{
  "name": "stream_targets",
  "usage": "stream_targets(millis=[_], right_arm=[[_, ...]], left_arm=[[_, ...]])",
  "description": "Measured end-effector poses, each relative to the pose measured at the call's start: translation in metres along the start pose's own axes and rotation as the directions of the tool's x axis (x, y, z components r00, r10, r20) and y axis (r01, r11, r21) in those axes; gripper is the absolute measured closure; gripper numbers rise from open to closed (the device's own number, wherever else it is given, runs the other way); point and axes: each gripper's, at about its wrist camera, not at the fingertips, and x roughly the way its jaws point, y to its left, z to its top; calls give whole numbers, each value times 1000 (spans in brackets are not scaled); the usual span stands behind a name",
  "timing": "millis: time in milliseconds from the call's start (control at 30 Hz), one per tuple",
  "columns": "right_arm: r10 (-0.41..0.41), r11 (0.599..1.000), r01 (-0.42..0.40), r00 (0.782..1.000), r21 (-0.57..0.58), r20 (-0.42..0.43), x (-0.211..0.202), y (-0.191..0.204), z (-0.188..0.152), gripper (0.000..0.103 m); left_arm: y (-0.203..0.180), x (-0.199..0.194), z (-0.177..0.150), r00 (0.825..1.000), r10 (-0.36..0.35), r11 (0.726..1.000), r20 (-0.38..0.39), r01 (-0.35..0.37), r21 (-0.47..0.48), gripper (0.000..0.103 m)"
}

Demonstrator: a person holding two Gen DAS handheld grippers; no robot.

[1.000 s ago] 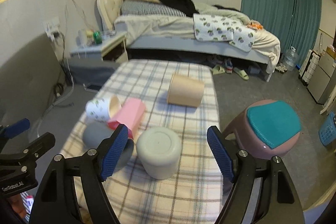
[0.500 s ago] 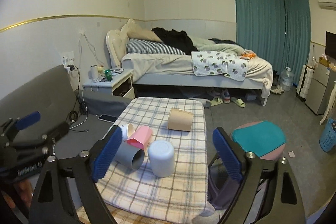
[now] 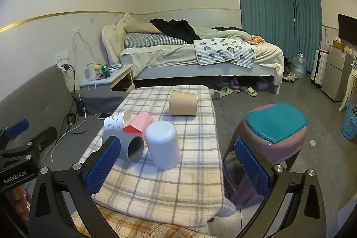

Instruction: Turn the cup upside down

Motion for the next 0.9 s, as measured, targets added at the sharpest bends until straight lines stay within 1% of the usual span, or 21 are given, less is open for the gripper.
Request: stream_targets(millis=[200,333,900], right_arm=[[-10,1000,10,1000,4,7,-2,-1,1,0],[-8,1000,8,1000,3,-7,1,0,-2,0],[-10,1000,9,1000,-11,-20,3,5,-6,0]], left_arm=[[1,-1,0,1000,-3,1000,-8,3,-3,0],[1,-1,-1,1000,0,1000,-5,0,-8,0],[-1,3,-6,999,-19,1000,-36,19,-8,0]])
